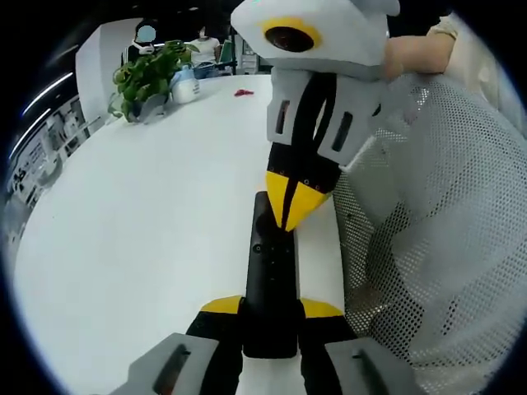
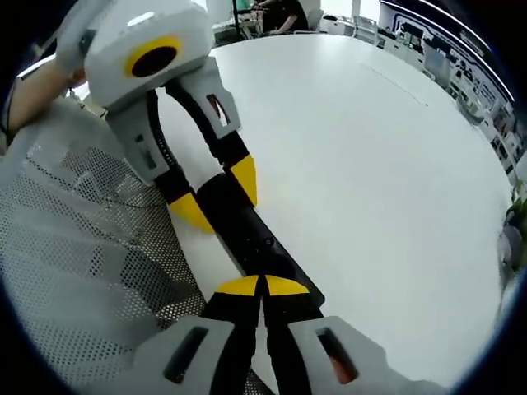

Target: Press the specified remote control buttons in sequence, fully releasing each button before pressing the next.

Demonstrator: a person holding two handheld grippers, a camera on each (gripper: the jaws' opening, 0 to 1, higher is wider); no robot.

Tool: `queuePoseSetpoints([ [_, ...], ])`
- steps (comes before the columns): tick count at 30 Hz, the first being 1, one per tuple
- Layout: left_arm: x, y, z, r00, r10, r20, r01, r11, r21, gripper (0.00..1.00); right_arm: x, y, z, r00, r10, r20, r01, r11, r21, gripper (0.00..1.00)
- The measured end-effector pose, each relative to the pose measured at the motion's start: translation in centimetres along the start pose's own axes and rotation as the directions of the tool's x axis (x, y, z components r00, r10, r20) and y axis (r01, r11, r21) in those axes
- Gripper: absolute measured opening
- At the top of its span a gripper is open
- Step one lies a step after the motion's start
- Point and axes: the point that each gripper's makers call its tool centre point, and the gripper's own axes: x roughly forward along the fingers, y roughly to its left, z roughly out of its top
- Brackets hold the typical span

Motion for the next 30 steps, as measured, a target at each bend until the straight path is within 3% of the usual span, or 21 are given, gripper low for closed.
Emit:
queuePoseSetpoints([
  [2,0.0,0.0,0.0,1.0,0.0,0.0,0.0,1.0,0.0,0.25,-0.1,0.0,0.0,0.999,0.023,0.022,-0.025,0.998,0.052,0.0],
  [5,0.0,0.0,0.0,1.0,0.001,0.002,-0.001,1.0,-0.001,0.25,-0.2,-0.2,0.0,0.999,0.036,0.02,-0.037,0.997,0.065,0.0],
  [13,0.0,0.0,0.0,1.0,0.001,0.001,-0.001,1.0,0.0,0.25,-0.4,-1.6,0.6,0.998,-0.056,0.019,0.056,0.998,-0.026,0.0],
  [19,0.0,0.0,0.0,1.0,0.0,0.003,0.0,1.0,0.0,0.25,0.0,-1.6,1.1,0.998,-0.056,0.013,0.057,0.997,-0.055,0.0],
  [26,0.0,0.0,0.0,1.0,-0.001,0.005,0.001,1.0,-0.003,0.25,0.2,-1.7,1.1,0.998,-0.052,-0.046,0.046,0.991,-0.125,0.0],
  [30,0.0,0.0,0.0,1.0,-0.003,0.005,0.003,1.0,-0.006,0.25,0.3,-1.8,1.1,0.993,-0.015,-0.116,0.003,0.994,-0.108,0.0],
])
